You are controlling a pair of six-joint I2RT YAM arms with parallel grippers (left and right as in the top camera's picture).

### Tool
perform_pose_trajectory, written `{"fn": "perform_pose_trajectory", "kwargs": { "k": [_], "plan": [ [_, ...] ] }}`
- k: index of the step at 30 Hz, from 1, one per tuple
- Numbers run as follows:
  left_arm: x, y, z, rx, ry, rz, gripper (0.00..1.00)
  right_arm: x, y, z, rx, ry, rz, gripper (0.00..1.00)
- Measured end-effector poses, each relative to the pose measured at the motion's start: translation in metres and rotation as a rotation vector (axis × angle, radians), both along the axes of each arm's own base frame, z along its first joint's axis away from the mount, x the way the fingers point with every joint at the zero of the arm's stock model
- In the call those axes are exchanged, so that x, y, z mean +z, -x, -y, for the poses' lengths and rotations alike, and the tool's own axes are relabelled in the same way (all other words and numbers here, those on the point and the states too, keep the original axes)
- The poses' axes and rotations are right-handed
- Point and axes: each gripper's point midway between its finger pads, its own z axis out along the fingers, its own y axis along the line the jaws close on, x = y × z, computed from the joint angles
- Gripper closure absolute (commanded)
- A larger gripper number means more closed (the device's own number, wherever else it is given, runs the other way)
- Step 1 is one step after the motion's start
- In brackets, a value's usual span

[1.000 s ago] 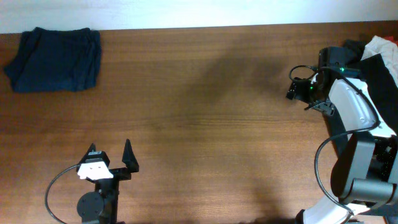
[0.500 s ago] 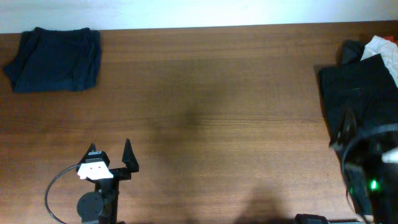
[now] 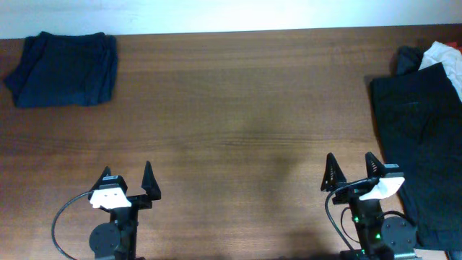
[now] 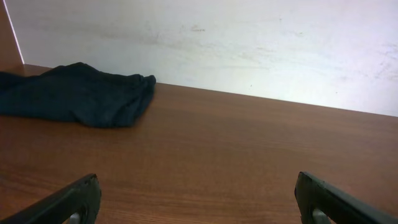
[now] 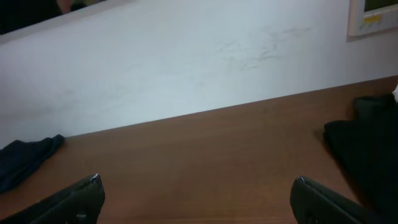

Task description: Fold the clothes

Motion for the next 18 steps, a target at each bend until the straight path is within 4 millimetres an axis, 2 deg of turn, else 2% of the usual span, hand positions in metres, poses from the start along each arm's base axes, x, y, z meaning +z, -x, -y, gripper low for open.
{"fn": "perform_pose_trajectory", "kwargs": {
  "k": [11, 13, 16, 18],
  "plan": [
    [0.000, 0.000, 0.000, 0.000, 0.000, 0.000, 0.01, -0.043, -0.015, -0.004, 0.017, 0.002, 0.037, 0.01],
    [0.000, 0.000, 0.000, 0.000, 0.000, 0.000, 0.01, -0.040, -0.015, -0.003, 0.010, 0.001, 0.051, 0.01],
    [0.000, 0.000, 0.000, 0.000, 0.000, 0.000, 0.01, -0.062, -0.014, -0.001, 0.002, 0.006, -0.040, 0.01],
    [0.000, 0.000, 0.000, 0.000, 0.000, 0.000, 0.01, -0.062, -0.014, -0.001, -0.001, 0.006, -0.040, 0.01]
  ]
}}
